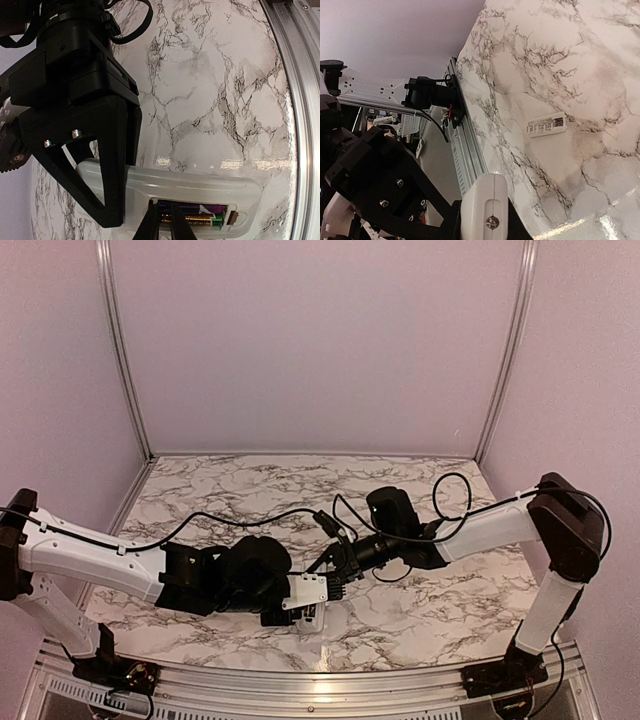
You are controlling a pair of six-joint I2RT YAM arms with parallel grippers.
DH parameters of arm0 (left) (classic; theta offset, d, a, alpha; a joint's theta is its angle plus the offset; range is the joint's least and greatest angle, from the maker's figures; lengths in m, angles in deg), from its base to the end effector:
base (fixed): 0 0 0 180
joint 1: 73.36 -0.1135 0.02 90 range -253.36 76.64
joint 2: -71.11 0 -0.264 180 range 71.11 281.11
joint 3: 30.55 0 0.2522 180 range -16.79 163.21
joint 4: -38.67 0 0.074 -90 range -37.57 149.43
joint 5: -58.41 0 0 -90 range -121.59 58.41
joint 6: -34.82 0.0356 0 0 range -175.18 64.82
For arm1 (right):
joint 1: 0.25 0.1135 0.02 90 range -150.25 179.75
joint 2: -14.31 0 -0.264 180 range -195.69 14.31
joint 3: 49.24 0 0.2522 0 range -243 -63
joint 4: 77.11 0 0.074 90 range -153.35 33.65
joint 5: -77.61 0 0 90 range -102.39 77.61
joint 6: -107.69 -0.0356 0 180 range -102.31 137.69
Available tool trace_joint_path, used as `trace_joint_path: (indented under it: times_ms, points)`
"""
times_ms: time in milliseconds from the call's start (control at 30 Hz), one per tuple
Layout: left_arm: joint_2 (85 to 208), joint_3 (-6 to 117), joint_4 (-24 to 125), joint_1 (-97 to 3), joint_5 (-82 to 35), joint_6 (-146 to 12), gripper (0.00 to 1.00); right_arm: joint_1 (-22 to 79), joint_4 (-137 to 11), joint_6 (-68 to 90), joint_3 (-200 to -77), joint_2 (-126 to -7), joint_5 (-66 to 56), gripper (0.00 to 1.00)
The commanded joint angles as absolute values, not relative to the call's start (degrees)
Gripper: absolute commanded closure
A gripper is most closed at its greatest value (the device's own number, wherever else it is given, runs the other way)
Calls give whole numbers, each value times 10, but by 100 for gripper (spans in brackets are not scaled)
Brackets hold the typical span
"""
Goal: Load the batteries into the remote control
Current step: Load the battery into the battery compartment.
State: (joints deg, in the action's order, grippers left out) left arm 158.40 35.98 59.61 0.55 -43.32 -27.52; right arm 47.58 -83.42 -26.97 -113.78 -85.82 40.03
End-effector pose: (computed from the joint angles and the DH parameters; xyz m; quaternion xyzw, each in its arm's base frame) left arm 0.0969 -0.3099 0.2154 0.6768 0.6063 -0.0741 0.4109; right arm 0.2174 0.2821 0.1798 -0.2446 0.7677 0.5911 0.0383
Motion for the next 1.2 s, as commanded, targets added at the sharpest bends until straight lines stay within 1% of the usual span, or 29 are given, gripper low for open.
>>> trace_joint_path:
  times_ms: [0, 133, 333, 633, 1000, 1100, 1133, 1167]
  points:
    - [1634, 337, 666, 8, -482, -277, 91, 486, -1009, -334, -1166, -813, 486, 100]
    - [1633, 333, 656, 8, -501, -276, 90, 486, -1043, -362, -1156, -812, 493, 100]
    - [1635, 330, 651, 8, -516, -277, 84, 487, -1071, -385, -1141, -806, 495, 100]
    - [1635, 327, 632, 8, -568, -278, 82, 489, -1096, -404, -1123, -806, 490, 100]
    - [1558, 332, 604, 8, -585, -329, 76, 471, -930, -271, -1139, -816, 439, 100]
    - [1523, 329, 586, 7, -584, -352, 70, 456, -897, -240, -1138, -815, 424, 100]
    - [1510, 325, 578, 7, -583, -360, 67, 452, -890, -232, -1137, -813, 420, 100]
    - [1496, 322, 569, 7, -584, -369, 61, 447, -889, -226, -1134, -811, 416, 100]
